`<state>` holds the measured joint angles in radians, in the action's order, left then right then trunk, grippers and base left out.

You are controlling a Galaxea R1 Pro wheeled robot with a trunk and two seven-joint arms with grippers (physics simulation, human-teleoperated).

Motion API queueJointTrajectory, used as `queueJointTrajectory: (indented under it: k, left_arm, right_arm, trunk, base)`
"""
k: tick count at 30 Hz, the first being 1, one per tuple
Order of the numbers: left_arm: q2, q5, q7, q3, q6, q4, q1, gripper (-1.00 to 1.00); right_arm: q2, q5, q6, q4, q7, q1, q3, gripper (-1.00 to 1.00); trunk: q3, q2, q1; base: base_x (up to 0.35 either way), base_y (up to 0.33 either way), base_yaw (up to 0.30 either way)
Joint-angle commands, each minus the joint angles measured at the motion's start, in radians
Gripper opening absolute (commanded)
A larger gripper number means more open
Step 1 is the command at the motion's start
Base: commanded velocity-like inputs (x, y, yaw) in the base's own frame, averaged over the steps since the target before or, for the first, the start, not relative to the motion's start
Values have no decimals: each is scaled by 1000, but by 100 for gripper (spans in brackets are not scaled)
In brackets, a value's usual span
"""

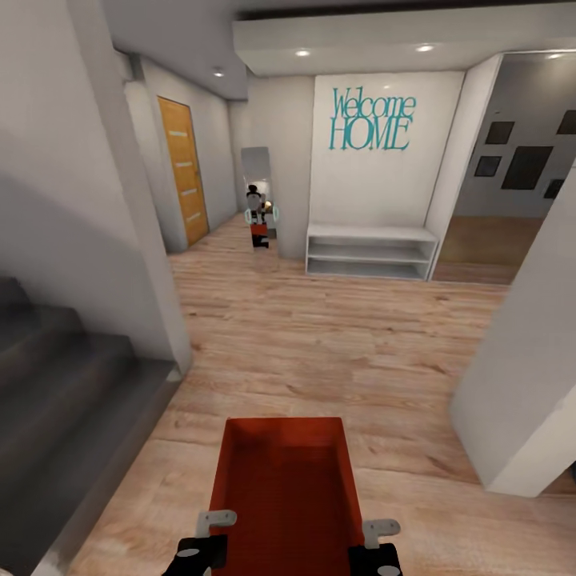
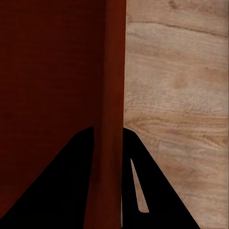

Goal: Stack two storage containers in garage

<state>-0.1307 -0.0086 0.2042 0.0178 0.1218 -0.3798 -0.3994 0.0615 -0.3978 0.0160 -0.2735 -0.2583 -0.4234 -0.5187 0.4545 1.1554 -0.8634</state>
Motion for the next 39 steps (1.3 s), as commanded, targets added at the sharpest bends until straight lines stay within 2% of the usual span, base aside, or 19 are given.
queueJointTrajectory:
  k: [1, 39]
  left_arm:
    - [-1, 7, 4, -62, 5, -1, 1, -100]
    - [-3, 7, 4, -62, 5, -1, 1, -100]
  right_arm:
    - [0, -9, 4, 2, -9, -1, -6, -100]
    - [0, -9, 5, 3, -7, -1, -6, -100]
  trunk:
    - [1, 1, -1]
    - [1, 1, -1]
  base:
    - [322, 0, 0]
    - [322, 0, 0]
